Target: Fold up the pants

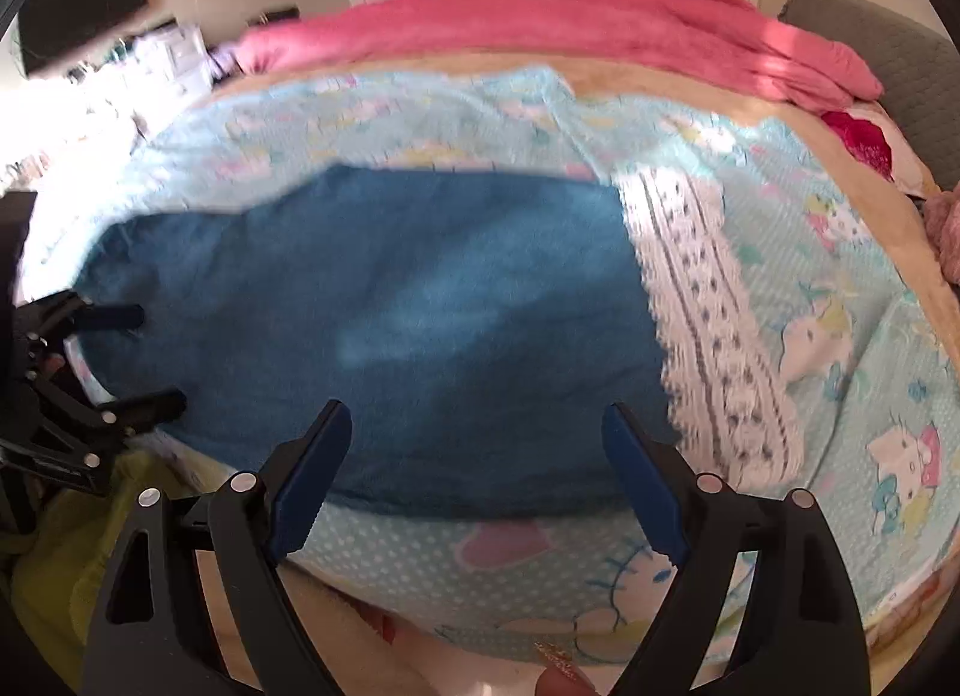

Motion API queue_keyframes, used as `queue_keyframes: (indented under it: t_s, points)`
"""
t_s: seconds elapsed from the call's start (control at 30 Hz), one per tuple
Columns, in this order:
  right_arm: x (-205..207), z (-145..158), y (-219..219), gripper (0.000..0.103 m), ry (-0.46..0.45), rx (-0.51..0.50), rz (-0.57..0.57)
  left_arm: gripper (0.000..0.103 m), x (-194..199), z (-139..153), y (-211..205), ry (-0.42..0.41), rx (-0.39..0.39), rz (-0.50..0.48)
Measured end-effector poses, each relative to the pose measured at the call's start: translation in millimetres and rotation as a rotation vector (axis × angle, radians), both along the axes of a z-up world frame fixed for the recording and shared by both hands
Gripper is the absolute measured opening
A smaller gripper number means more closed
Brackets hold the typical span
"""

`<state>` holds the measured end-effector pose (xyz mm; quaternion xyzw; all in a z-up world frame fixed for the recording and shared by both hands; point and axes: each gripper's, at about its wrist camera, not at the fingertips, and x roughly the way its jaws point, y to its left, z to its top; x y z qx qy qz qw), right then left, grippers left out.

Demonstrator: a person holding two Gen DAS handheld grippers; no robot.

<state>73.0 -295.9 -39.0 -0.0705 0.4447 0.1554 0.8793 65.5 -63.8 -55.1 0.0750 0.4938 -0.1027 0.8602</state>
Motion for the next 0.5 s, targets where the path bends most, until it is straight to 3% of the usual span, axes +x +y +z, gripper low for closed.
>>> queue_keyframes:
  t_s: [0.07,0.13,0.27,0.5]
  points:
    - [5,-14,-6,0.085,0.050,-0.050,-0.048,0.094,2,-6,2,0.023,0.001,0.009]
    - [7,-19,-15,0.085,0.076,0.008,-0.066,0.094,2,-8,3,0.026,-0.001,0.008]
    - [4,-17,-10,0.085,0.063,-0.004,-0.063,0.094,1,-7,4,0.024,0.000,0.008]
    - [0,6,-18,0.085,0.018,0.085,-0.069,0.094,-3,1,5,-0.004,-0.012,0.009]
